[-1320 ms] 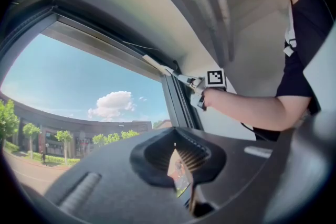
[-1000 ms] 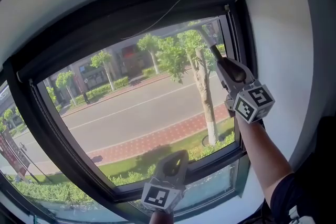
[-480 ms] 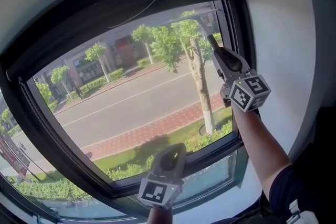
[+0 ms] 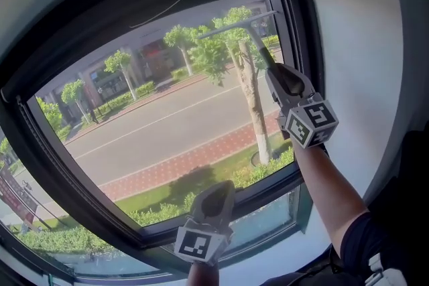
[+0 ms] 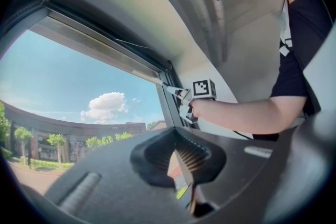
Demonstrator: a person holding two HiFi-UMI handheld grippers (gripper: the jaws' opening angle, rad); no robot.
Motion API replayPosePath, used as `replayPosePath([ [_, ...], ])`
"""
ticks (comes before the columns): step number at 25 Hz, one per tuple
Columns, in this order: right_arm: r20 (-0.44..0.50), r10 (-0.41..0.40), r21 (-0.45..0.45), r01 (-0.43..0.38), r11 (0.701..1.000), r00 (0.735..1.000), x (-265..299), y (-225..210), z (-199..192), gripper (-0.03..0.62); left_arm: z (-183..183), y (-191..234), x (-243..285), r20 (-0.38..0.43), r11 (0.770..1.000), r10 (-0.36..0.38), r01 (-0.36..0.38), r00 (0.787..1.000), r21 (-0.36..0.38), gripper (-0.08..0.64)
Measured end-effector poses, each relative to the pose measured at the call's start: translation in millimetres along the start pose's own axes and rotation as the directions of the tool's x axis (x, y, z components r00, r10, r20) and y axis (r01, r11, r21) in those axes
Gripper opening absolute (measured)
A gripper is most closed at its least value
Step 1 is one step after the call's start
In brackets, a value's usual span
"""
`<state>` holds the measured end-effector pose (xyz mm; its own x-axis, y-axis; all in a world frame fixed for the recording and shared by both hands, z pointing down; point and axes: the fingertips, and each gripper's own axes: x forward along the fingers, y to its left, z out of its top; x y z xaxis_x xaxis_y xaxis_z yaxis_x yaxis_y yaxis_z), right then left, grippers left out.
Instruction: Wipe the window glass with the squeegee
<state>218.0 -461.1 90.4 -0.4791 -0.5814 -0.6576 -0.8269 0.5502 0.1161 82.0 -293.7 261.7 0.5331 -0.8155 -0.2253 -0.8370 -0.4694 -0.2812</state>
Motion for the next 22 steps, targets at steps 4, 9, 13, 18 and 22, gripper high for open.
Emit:
replayPosePath([
  [4, -0.014, -0.008, -0.025, 0.008, 1.000, 1.000, -8.1, 6.6, -13.5, 0.101, -5.2, 2.6, -3.0, -0.008, 1.000, -0.001, 0.001, 1.000, -0.004, 0.003],
  [9, -0.026, -0.017, -0.030, 0.016, 0.999, 1.000, -12.3, -3.5, -29.1, 0.101, -14.2, 1.0, 10.6, -0.017, 1.000, -0.002, 0.002, 1.000, -0.016, 0.003],
  [13, -0.038, -0.025, -0.038, 0.023, 0.999, 0.999, -26.3, 5.2, -34.0, 0.101, -16.1, -1.6, 0.6, -0.024, 1.000, -0.003, 0.002, 1.000, -0.023, 0.003],
  [18, -0.061, -0.029, -0.046, 0.026, 0.999, 0.998, -38.2, -0.9, -51.7, 0.101, -22.1, -1.6, 9.6, -0.027, 1.000, -0.003, 0.002, 1.000, -0.031, 0.003],
  [22, -0.076, -0.033, -0.042, 0.030, 0.999, 0.997, -43.9, 2.7, -65.6, 0.100, -29.8, 2.8, 11.6, -0.032, 0.999, -0.012, 0.011, 0.999, -0.043, 0.003],
])
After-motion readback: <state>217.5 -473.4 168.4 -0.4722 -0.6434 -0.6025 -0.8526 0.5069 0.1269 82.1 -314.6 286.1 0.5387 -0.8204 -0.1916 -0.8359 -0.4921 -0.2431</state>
